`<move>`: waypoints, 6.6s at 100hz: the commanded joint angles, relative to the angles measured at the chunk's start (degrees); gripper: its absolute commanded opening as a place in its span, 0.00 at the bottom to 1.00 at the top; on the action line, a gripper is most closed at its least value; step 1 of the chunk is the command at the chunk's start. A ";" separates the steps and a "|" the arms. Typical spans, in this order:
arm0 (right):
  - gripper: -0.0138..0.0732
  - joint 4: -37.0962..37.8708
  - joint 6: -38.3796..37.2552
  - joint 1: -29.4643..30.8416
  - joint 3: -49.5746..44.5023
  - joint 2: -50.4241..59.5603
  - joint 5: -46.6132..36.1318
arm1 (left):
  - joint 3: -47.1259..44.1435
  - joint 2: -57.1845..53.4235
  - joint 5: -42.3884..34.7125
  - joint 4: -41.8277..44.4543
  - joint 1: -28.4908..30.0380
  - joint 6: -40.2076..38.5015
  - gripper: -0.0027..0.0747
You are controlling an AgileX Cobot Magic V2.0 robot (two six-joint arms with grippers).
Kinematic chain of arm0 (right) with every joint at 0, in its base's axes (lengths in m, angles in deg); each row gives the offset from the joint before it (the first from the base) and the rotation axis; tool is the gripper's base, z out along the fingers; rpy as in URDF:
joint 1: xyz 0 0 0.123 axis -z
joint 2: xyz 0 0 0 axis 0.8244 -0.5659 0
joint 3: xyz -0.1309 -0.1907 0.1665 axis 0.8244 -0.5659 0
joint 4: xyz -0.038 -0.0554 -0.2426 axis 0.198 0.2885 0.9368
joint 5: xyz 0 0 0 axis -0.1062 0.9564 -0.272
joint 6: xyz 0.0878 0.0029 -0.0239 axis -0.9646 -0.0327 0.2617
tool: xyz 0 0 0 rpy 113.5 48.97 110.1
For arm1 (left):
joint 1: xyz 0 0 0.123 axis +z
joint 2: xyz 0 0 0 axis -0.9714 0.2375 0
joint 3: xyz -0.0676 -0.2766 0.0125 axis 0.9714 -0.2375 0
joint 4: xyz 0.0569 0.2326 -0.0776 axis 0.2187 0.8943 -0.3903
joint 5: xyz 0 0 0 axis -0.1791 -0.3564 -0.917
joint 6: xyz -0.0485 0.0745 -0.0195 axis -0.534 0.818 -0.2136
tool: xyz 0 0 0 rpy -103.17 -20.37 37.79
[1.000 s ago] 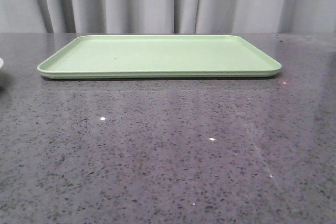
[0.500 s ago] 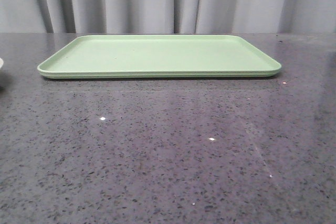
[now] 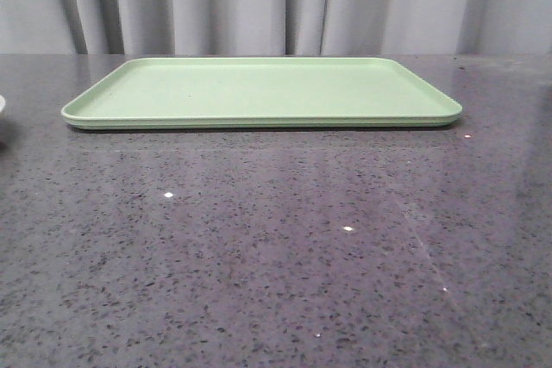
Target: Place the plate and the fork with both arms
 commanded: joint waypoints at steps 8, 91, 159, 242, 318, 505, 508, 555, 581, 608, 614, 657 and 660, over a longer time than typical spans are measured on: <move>0.73 0.25 0.25 0.27 2.06 -0.35 -3.22 | 2.07 0.25 -3.34 -0.26 -0.39 0.17 0.87; 0.73 0.57 0.25 0.27 2.06 -0.35 -3.16 | 2.30 13.79 -11.35 10.17 8.35 -5.60 0.81; 0.73 0.57 0.25 0.27 2.06 -0.35 -3.16 | 7.18 35.79 -14.90 -2.11 18.70 1.33 0.81; 0.73 0.89 0.25 0.27 2.06 -0.35 -3.12 | 7.62 42.72 -15.69 -3.27 18.70 1.33 0.81; 0.73 0.89 0.25 0.27 2.06 -0.35 -3.07 | 7.62 44.50 -13.91 -4.47 18.70 1.33 0.27; 0.73 0.89 0.25 0.27 2.06 -0.35 -3.35 | 13.21 40.11 2.54 -43.14 33.76 26.37 0.02; 0.73 0.89 0.25 0.27 2.06 -0.35 -3.35 | 13.21 40.11 2.67 -43.79 33.76 26.37 0.02; 0.73 0.89 0.25 0.27 2.06 -0.35 -3.61 | 16.71 40.11 0.44 -46.88 25.01 22.66 0.02; 0.73 0.89 0.25 0.27 2.06 -0.35 -3.55 | 25.64 43.96 -1.42 -42.31 13.54 14.14 0.01; 0.73 0.89 0.25 0.27 2.06 -0.35 -3.55 | 36.62 52.98 -3.20 -37.93 0.71 5.65 0.01; 0.73 0.89 0.25 0.27 2.06 -0.35 -3.49 | 39.39 55.39 -3.35 -35.50 -2.15 3.71 0.01; 0.73 0.89 0.25 0.27 2.06 -0.35 -2.66 | 55.37 69.67 -3.85 -31.12 -12.52 -3.72 0.01; 0.73 0.89 0.25 0.27 2.06 -0.35 -2.60 | 56.02 70.07 -3.98 -30.48 -12.86 -4.39 0.01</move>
